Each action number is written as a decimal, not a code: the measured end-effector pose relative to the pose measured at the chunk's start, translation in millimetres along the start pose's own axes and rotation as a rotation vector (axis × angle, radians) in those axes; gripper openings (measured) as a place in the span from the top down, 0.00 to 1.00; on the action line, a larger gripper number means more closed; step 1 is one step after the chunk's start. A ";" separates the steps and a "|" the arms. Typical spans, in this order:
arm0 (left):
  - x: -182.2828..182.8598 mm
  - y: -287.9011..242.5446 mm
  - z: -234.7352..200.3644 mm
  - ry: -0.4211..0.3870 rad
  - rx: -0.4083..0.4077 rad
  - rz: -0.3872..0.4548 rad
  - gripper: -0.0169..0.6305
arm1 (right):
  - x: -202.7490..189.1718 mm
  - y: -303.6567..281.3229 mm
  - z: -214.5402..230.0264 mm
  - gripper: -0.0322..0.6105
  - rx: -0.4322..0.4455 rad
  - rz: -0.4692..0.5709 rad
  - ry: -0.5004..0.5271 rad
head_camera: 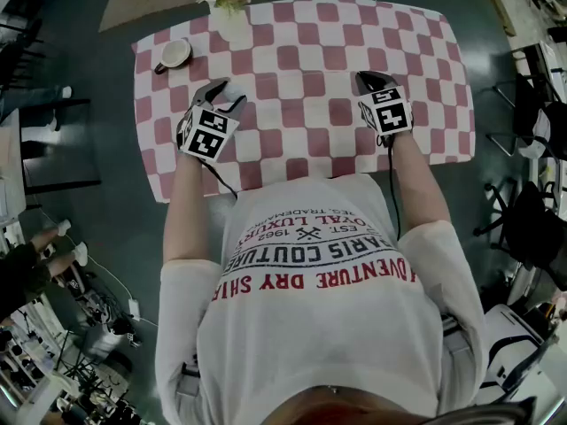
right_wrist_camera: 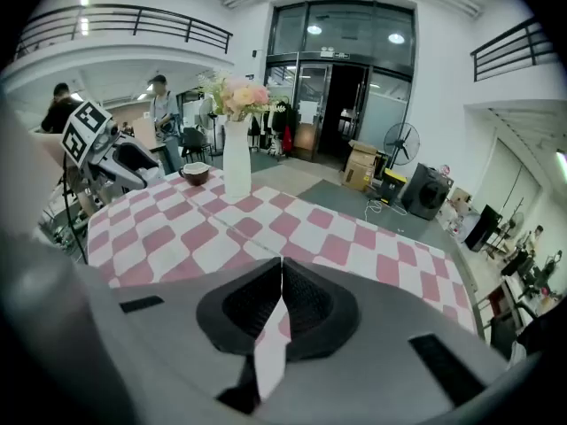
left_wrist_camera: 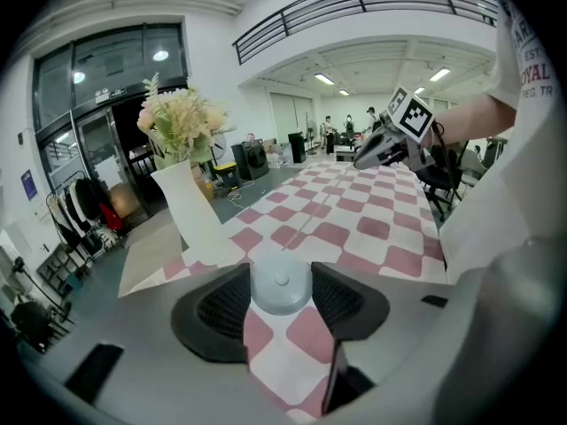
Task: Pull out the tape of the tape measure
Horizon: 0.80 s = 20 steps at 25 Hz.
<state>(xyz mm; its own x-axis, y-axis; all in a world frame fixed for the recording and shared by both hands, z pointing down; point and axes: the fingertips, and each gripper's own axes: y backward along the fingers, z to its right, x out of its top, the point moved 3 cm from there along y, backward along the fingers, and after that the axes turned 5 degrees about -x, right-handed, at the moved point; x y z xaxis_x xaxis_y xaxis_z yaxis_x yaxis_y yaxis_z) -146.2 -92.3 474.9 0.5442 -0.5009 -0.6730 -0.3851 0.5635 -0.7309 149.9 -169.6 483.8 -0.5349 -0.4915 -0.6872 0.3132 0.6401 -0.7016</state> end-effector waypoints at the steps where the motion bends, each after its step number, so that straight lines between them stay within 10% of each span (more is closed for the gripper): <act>1: -1.4 1.3 -0.8 0.007 -0.004 0.003 0.61 | -2.5 0.5 1.2 0.90 0.004 -0.004 0.000; 20: -18.2 2.7 -11.5 0.053 0.042 -0.025 0.61 | -16.3 -3.7 29.9 0.90 -0.091 -0.028 -0.068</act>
<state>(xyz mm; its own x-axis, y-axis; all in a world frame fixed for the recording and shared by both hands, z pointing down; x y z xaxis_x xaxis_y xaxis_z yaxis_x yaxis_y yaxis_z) -165.8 -89.2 483.9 0.5129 -0.5486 -0.6602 -0.3398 0.5765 -0.7431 180.9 -181.7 492.0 -0.4873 -0.5467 -0.6809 0.2246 0.6751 -0.7027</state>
